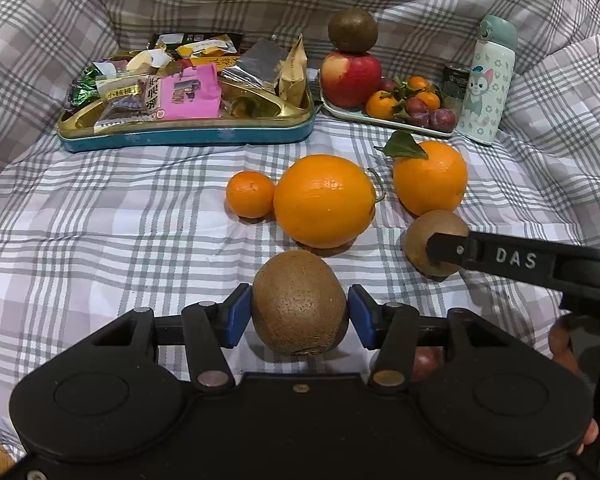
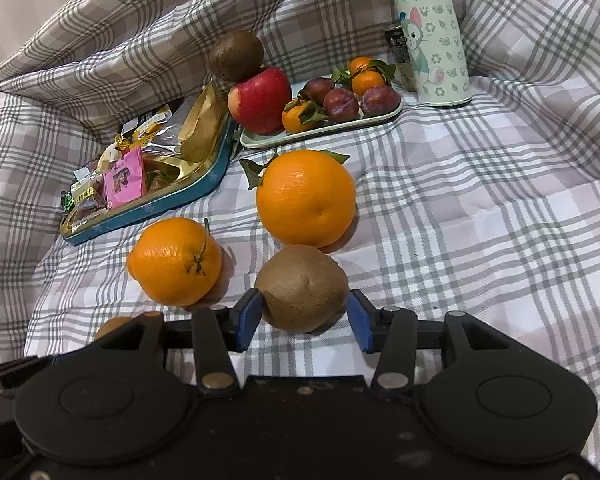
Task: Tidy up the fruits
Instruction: 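Grasp a brown kiwi with the left tool while the right tool grasps another kiwi, then carry the kiwi with the left tool while the right tool carries its kiwi over the tray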
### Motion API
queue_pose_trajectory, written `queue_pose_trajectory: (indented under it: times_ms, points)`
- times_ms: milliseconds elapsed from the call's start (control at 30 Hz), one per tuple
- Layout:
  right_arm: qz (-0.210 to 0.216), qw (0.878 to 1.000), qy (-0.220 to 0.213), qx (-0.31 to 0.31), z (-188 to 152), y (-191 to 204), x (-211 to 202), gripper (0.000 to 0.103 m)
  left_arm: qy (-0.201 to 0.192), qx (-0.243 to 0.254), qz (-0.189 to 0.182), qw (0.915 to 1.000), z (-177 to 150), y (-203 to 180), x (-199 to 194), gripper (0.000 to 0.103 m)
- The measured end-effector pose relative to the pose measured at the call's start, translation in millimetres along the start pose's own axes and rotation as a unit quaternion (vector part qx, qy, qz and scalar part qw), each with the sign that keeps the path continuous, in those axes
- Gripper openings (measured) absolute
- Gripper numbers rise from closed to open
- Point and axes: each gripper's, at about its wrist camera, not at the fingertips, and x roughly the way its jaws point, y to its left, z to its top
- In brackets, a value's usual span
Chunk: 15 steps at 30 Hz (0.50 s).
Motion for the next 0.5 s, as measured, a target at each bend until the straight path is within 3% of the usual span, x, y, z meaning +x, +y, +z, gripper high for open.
queue_pose_trajectory:
  times_ms: [500]
  points:
    - [-0.01, 1.0, 0.004, 0.004, 8, 10, 26, 0.057, -0.001, -0.01, 0.003, 0.9999, -4, 11, -4, 0.058]
